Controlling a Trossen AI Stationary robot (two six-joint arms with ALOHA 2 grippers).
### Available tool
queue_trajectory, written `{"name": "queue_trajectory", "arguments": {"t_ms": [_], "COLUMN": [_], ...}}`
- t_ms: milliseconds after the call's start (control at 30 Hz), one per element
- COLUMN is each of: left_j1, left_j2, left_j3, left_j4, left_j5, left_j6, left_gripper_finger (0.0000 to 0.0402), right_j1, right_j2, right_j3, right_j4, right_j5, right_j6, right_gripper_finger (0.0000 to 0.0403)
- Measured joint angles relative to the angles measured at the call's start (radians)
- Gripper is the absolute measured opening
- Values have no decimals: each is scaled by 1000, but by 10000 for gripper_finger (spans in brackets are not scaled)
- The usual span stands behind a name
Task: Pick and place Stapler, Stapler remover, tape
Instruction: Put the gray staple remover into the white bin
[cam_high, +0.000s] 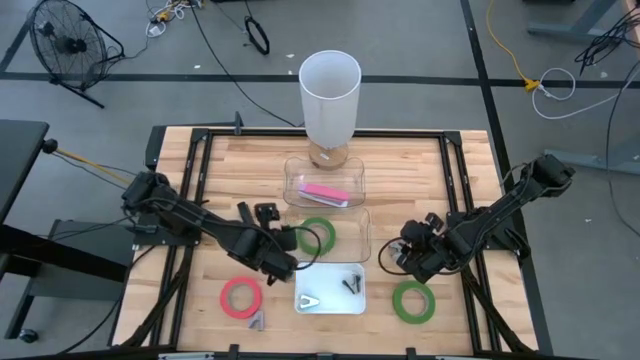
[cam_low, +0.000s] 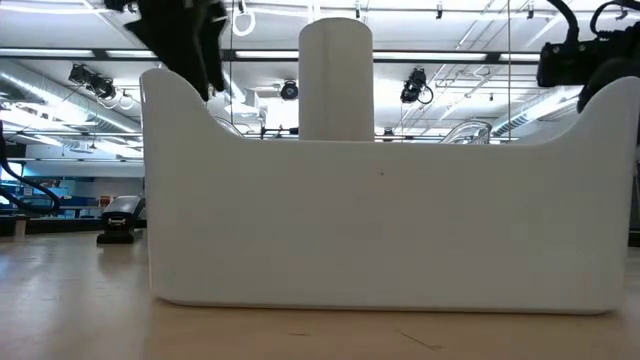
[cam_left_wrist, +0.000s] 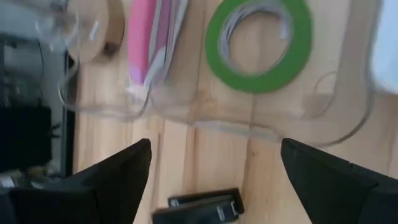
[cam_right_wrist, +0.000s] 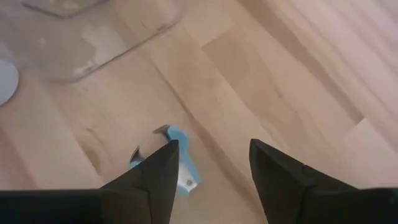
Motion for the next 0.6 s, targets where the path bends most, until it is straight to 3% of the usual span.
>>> {"name": "queue_trajectory", "arguments": {"t_ms": [400,600], "left_j1": [-4,-4], "left_j2": [-255,-327], "left_j3": [-279,-408], "left_j4": [197,329], "left_j5": [12,19], "left_j6": [-95,-116], "left_gripper_finger": [362,362], "right_j1": [-1,-5], "right_j2": [2,3], "right_j3": [-4,-4], "right_j4": [11,11], "right_j5": [126,99], "right_j6": [-23,-18], "right_gripper_finger": [196,196]}}
